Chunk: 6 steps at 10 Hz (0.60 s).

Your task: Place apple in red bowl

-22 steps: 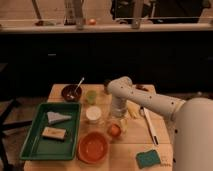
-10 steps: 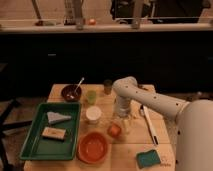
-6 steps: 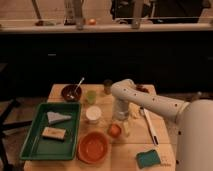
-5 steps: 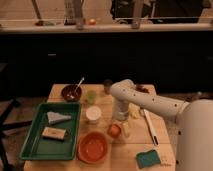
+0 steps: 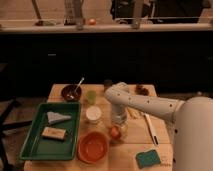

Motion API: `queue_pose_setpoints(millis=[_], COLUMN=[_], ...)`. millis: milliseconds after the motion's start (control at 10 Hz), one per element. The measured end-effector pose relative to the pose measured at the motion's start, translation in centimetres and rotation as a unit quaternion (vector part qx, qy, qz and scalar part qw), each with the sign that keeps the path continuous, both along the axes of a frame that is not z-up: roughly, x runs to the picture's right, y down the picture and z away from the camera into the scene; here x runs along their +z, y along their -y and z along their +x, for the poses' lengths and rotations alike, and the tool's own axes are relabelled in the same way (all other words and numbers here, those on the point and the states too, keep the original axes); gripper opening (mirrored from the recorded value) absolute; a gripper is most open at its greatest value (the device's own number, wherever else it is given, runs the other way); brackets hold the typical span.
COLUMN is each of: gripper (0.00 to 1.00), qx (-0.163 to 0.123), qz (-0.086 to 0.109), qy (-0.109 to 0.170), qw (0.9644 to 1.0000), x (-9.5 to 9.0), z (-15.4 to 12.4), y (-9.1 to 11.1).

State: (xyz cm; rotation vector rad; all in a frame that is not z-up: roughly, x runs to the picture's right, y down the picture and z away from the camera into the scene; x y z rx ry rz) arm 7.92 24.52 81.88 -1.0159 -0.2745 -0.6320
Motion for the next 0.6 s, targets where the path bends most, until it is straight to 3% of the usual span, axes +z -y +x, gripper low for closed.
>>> queue_pose_setpoints(millis=[200, 400, 600], gripper=[0.27, 0.06, 0.00], qx=[-0.028, -0.034, -0.033], qz=[0.014, 0.015, 0.014], qy=[-0.017, -0.017, -0.019], qw=[0.9994, 0.9992, 0.9992], x=[0.38, 0.35, 0.35], z=[0.00, -0.17, 0.00], y=[-0.49, -0.51, -0.52])
